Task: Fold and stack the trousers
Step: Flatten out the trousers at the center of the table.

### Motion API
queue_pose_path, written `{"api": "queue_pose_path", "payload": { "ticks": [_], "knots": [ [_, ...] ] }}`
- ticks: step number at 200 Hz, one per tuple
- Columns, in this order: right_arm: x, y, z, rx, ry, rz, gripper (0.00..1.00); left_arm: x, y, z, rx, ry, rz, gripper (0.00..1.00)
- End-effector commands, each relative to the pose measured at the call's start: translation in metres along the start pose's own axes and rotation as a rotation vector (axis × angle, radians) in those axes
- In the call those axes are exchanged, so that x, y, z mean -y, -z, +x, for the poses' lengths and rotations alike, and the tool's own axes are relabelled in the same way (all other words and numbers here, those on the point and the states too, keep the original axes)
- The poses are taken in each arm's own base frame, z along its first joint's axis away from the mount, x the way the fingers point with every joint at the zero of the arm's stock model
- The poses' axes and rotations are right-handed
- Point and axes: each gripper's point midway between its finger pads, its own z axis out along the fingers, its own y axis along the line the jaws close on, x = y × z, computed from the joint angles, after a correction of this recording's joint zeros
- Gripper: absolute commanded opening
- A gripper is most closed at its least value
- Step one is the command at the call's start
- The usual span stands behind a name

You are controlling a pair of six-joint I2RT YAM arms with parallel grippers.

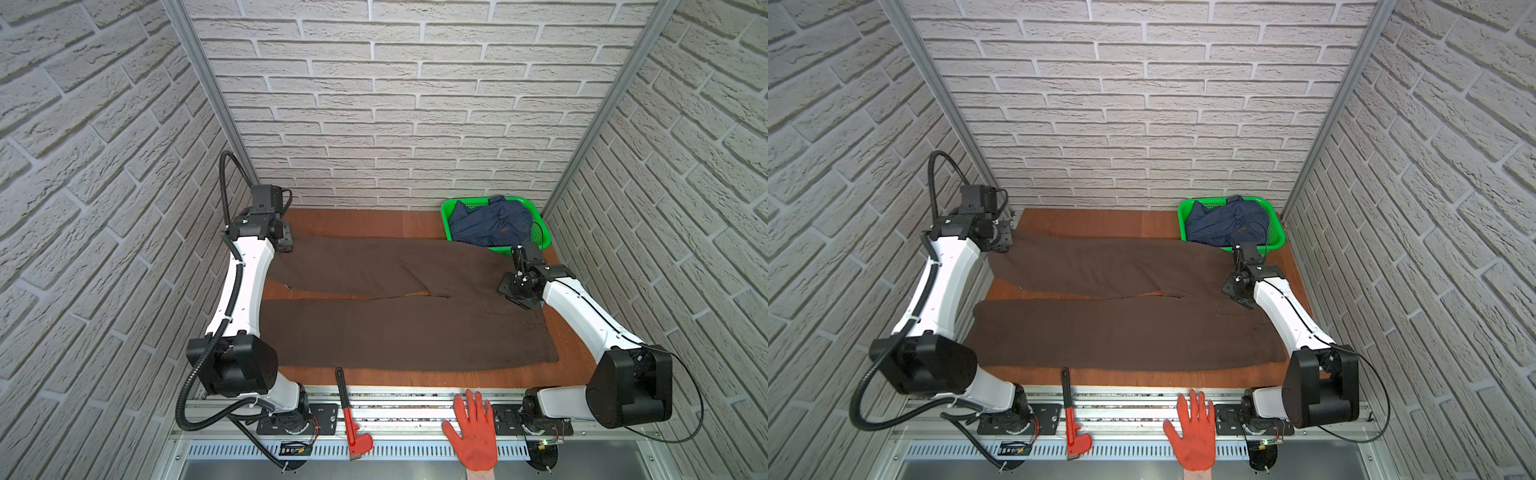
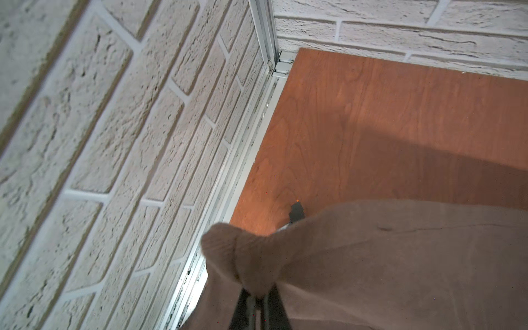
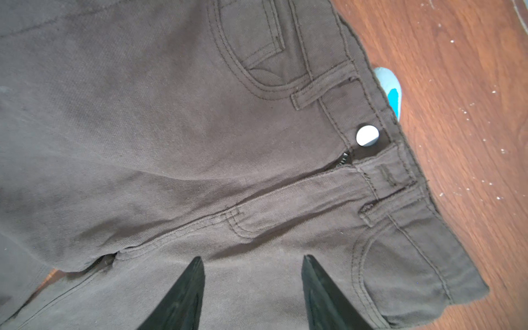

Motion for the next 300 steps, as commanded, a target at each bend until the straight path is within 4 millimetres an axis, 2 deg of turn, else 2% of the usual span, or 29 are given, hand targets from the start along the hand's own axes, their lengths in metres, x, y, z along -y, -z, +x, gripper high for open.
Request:
{"api": "queue_pose_path", "payload": {
  "ticks": [1, 20, 63, 118, 153, 204, 233, 240, 245, 260, 280, 300],
  "knots": [
    [0.003, 0.009, -0.004, 0.036, 0.018, 0.014, 0.57, -0.009, -0.011, -0.021, 0.034, -0.046, -0.084, 0.08],
    [0.005, 0.009, -0.006, 0.041, 0.019, 0.026, 0.57, -0.010, -0.028, -0.028, 0.015, -0.090, -0.133, 0.08],
    [0.015, 0.017, -0.023, 0.097, 0.033, 0.089, 0.57, -0.015, -0.079, -0.023, -0.064, -0.108, -0.194, 0.09],
    [0.012, 0.003, -0.020, 0.062, 0.034, 0.102, 0.57, -0.004, -0.142, -0.015, -0.180, -0.203, -0.276, 0.09],
    [0.010, -0.005, -0.022, 0.049, 0.040, 0.111, 0.57, 0.000, -0.167, -0.012, -0.212, -0.237, -0.300, 0.09],
    [0.004, -0.012, -0.026, 0.039, 0.034, 0.112, 0.57, 0.011, -0.196, -0.007, -0.266, -0.270, -0.283, 0.15],
    [0.003, -0.013, -0.028, 0.038, 0.036, 0.114, 0.57, 0.008, -0.194, -0.012, -0.267, -0.270, -0.283, 0.22],
    [0.003, -0.013, -0.028, 0.040, 0.035, 0.113, 0.57, 0.008, -0.190, -0.015, -0.260, -0.265, -0.276, 0.28],
    [0.002, -0.012, -0.029, 0.042, 0.035, 0.112, 0.57, 0.008, -0.187, -0.016, -0.255, -0.261, -0.274, 0.37],
    [0.001, -0.010, -0.032, 0.054, 0.032, 0.110, 0.57, 0.012, -0.168, -0.027, -0.213, -0.246, -0.252, 0.55],
    [-0.001, -0.006, -0.043, 0.076, 0.011, 0.094, 0.58, 0.033, -0.132, -0.039, -0.131, -0.208, -0.156, 0.65],
    [-0.006, 0.001, -0.060, 0.111, -0.037, 0.045, 0.58, 0.070, -0.099, -0.032, -0.074, -0.177, -0.032, 0.66]
  ]
}}
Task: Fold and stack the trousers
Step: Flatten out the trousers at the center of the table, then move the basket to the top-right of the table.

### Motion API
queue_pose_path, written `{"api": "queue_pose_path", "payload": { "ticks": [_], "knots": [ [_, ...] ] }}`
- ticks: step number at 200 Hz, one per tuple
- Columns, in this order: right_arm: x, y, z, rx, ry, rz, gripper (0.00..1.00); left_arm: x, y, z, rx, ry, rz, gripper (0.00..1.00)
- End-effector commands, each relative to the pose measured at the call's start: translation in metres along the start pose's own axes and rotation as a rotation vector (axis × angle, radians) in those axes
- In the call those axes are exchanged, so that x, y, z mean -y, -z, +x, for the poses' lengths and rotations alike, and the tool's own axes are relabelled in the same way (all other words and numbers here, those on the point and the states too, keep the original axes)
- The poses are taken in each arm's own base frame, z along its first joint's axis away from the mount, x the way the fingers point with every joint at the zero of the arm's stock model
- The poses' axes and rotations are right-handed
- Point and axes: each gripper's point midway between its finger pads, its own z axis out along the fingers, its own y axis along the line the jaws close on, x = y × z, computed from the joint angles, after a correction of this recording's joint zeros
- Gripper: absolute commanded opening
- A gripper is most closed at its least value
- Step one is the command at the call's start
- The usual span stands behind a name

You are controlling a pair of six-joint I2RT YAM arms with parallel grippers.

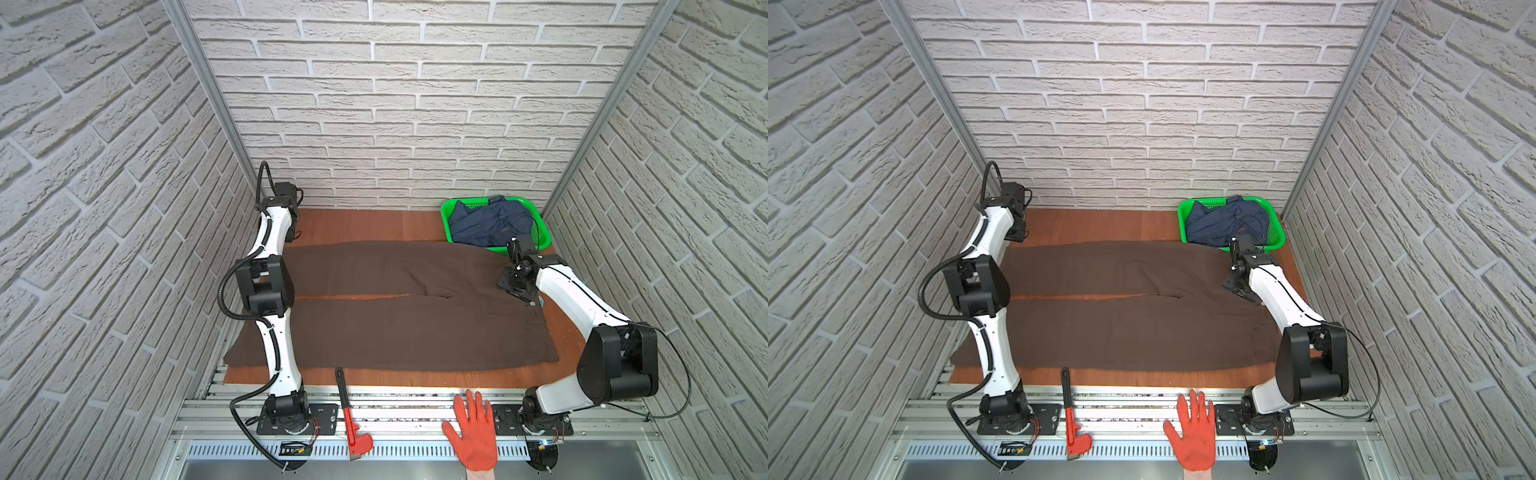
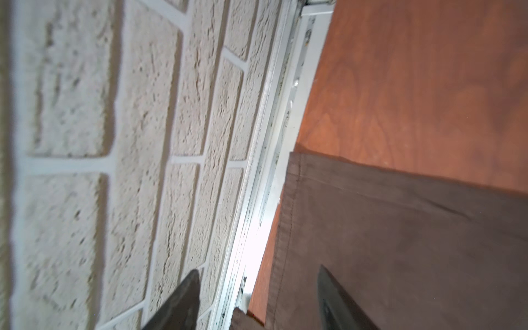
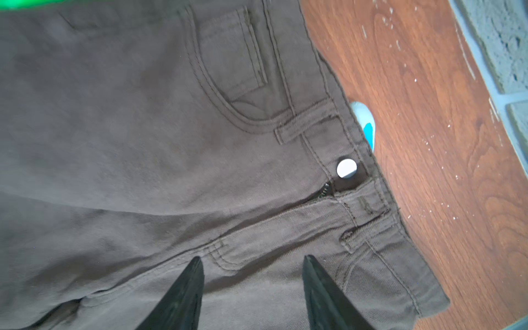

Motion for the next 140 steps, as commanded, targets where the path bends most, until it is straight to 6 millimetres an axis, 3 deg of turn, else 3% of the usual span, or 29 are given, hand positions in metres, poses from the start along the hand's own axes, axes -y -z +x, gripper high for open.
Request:
{"api": "queue_pose_path", "payload": {
  "ticks": [1, 26, 66, 99, 140],
  "knots": [
    [-0.006, 0.012, -0.032, 0.080, -0.069, -0.059, 0.58, 0.021, 0.077, -0.015, 0.169, 0.075, 0.148, 0.66],
    [-0.009, 0.016, -0.061, 0.134, -0.169, -0.146, 0.58, 0.082, 0.100, 0.009, 0.185, 0.063, 0.296, 0.65],
    [-0.034, -0.001, -0.085, 0.109, -0.216, -0.251, 0.53, 0.158, 0.095, 0.054, 0.108, 0.050, 0.461, 0.60],
    [-0.058, -0.030, -0.090, 0.043, -0.232, -0.288, 0.42, 0.176, 0.088, 0.078, 0.070, 0.060, 0.489, 0.60],
    [-0.078, -0.059, -0.111, 0.077, -0.230, -0.317, 0.27, 0.167, 0.094, 0.094, 0.073, 0.078, 0.488, 0.60]
  ]
}}
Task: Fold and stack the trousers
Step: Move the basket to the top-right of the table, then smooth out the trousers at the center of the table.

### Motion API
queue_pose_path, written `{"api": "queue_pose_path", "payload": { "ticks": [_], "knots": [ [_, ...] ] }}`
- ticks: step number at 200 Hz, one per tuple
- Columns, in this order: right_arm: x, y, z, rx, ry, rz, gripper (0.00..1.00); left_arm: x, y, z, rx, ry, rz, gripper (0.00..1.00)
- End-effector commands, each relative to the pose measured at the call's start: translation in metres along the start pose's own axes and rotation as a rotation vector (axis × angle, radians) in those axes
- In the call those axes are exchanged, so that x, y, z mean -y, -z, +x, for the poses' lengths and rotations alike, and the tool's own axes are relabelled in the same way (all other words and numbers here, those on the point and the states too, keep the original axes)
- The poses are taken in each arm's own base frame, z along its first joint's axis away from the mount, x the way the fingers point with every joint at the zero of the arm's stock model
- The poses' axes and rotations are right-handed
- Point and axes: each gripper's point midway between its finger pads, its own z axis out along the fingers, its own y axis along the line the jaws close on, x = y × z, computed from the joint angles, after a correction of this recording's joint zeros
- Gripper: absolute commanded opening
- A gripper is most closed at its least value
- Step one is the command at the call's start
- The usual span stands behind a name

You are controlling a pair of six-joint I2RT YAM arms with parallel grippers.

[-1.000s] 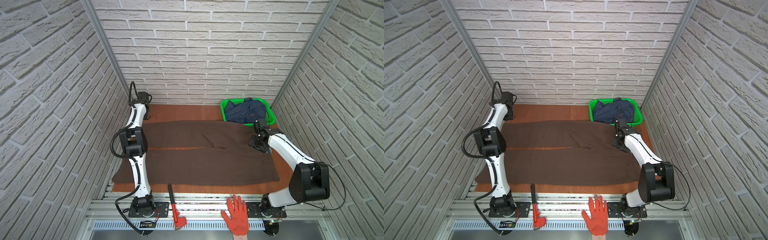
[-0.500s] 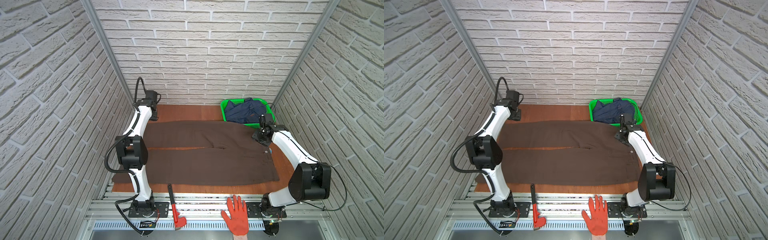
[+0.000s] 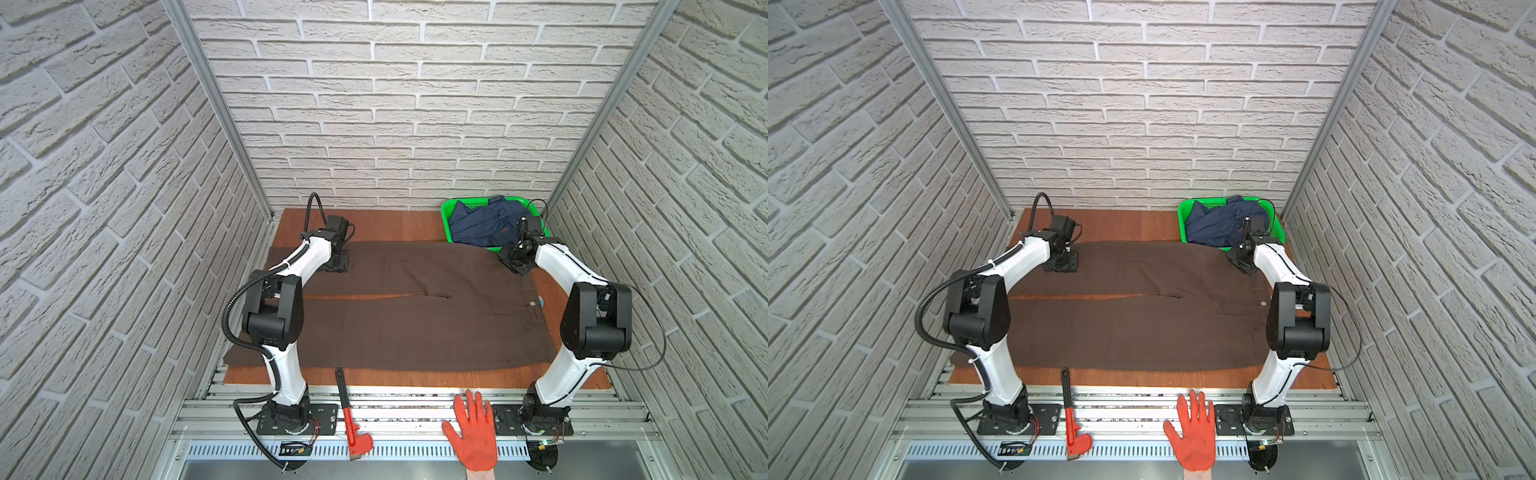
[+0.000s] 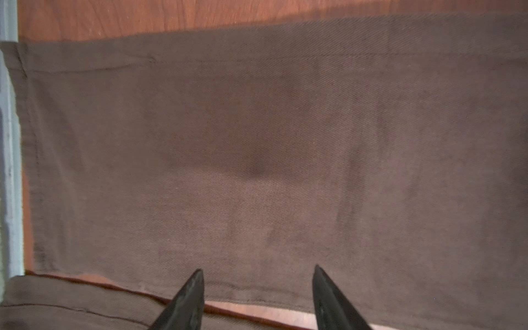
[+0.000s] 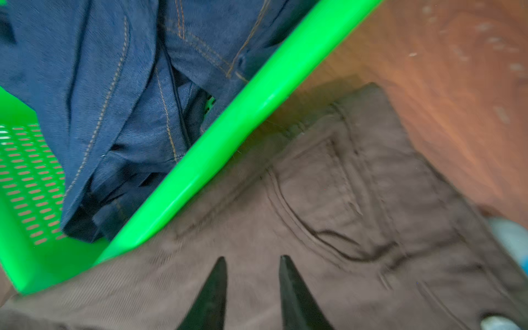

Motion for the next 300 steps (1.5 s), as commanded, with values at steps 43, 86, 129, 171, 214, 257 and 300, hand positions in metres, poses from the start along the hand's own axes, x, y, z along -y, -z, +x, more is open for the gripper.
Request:
{"api": "queue_pose_path", "payload": {
  "ticks": [43, 86, 129, 171, 214, 257, 300],
  "knots": [
    [-0.041, -0.031, -0.041, 0.120, 0.011, -0.124, 0.25, -0.002, 0.026, 0.001, 0.081, 0.055, 0.035, 0.61],
    [-0.054, -0.054, -0.055, 0.123, 0.030, -0.109, 0.35, 0.001, 0.014, 0.007, 0.051, 0.054, 0.032, 0.62],
    [-0.061, -0.063, -0.061, 0.116, 0.035, -0.114, 0.46, 0.004, 0.003, 0.009, 0.030, 0.049, 0.028, 0.63],
    [-0.056, -0.029, -0.056, 0.137, 0.078, -0.105, 0.51, 0.004, 0.004, 0.008, 0.031, 0.050, 0.027, 0.66],
    [-0.004, 0.018, -0.055, 0.190, 0.139, 0.033, 0.55, 0.001, 0.015, 0.011, 0.051, 0.050, 0.031, 0.71],
    [0.037, 0.015, -0.053, 0.169, 0.139, 0.073, 0.55, -0.002, 0.028, 0.012, 0.076, 0.055, 0.044, 0.72],
    [0.063, 0.002, -0.060, 0.171, 0.094, 0.064, 0.55, -0.007, 0.042, 0.017, 0.101, 0.059, 0.048, 0.72]
  ]
}}
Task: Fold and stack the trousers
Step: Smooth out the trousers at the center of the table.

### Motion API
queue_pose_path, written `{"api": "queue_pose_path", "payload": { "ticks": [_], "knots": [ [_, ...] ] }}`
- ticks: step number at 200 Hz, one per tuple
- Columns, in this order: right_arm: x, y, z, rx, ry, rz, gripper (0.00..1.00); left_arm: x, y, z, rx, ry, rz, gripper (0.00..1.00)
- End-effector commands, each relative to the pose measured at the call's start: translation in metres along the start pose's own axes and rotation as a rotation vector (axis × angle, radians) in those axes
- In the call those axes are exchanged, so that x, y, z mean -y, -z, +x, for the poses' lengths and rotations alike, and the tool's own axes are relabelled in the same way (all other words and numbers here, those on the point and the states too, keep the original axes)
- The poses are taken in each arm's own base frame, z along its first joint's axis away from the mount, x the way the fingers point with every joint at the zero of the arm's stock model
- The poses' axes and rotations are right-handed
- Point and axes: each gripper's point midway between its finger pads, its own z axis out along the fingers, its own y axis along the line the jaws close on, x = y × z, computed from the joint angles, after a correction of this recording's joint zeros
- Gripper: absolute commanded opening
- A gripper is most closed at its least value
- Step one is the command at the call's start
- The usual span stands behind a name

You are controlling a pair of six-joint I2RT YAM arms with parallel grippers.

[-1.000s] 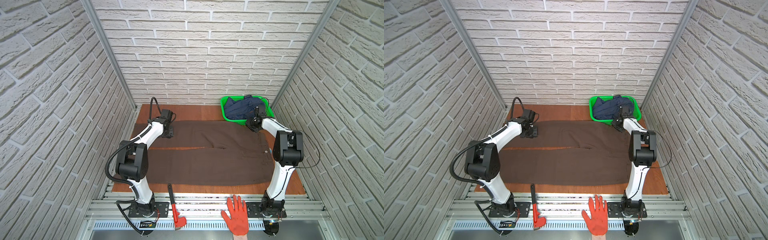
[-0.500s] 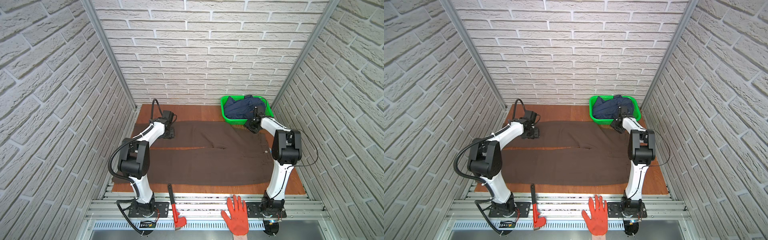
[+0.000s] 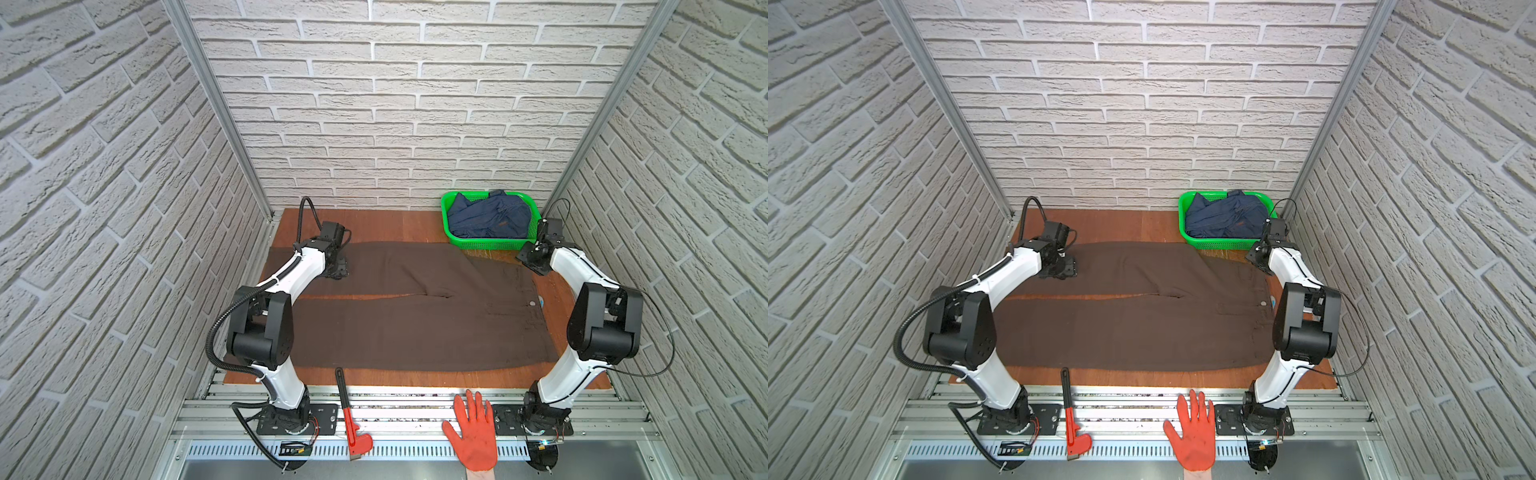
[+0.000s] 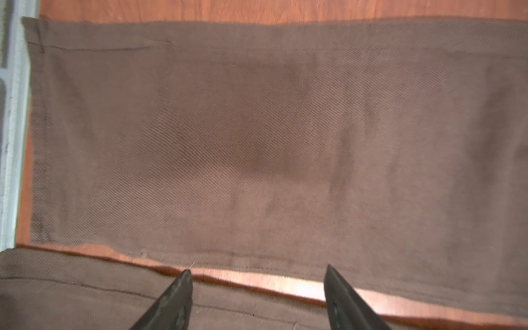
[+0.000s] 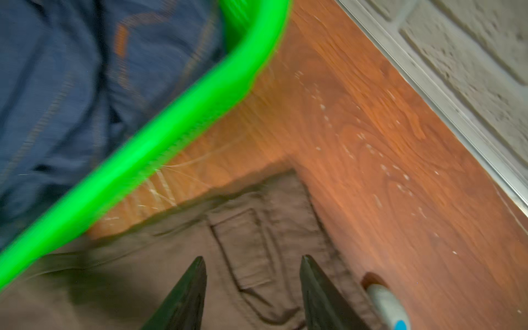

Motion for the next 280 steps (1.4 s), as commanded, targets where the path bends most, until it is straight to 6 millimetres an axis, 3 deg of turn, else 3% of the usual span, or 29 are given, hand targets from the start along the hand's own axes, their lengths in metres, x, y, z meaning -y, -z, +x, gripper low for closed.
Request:
{"api": "queue_pose_path", "payload": {
  "ticks": [1, 73, 89, 95, 180, 209, 245, 266, 280],
  "knots": [
    [0.004, -0.009, -0.010, 0.030, 0.003, -0.027, 0.55, -0.001, 0.013, -0.001, 0.035, 0.009, 0.012, 0.72],
    [0.006, -0.062, -0.015, 0.002, -0.050, -0.075, 0.55, -0.005, 0.028, 0.000, 0.069, 0.023, 0.025, 0.73],
    [0.005, -0.065, -0.022, 0.018, -0.053, -0.083, 0.55, -0.005, 0.030, -0.001, 0.073, 0.022, 0.024, 0.73],
    [0.007, -0.078, -0.016, -0.005, -0.051, -0.074, 0.55, -0.006, 0.030, -0.002, 0.073, 0.022, 0.024, 0.73],
    [0.008, -0.095, -0.025, -0.013, -0.031, -0.032, 0.51, -0.007, 0.033, -0.006, 0.080, 0.015, 0.012, 0.73],
    [0.012, -0.097, -0.017, -0.043, -0.056, -0.024, 0.41, -0.009, 0.034, -0.007, 0.083, 0.016, 0.006, 0.73],
    [0.020, -0.093, -0.008, -0.060, -0.089, -0.006, 0.17, -0.015, 0.038, -0.007, 0.087, 0.018, -0.009, 0.73],
    [0.027, -0.086, -0.012, -0.041, -0.111, 0.006, 0.06, -0.022, 0.041, -0.007, 0.092, 0.028, -0.017, 0.73],
    [0.032, -0.076, -0.020, -0.006, -0.122, 0.014, 0.06, -0.029, 0.044, -0.007, 0.097, 0.043, -0.025, 0.73]
  ]
}}
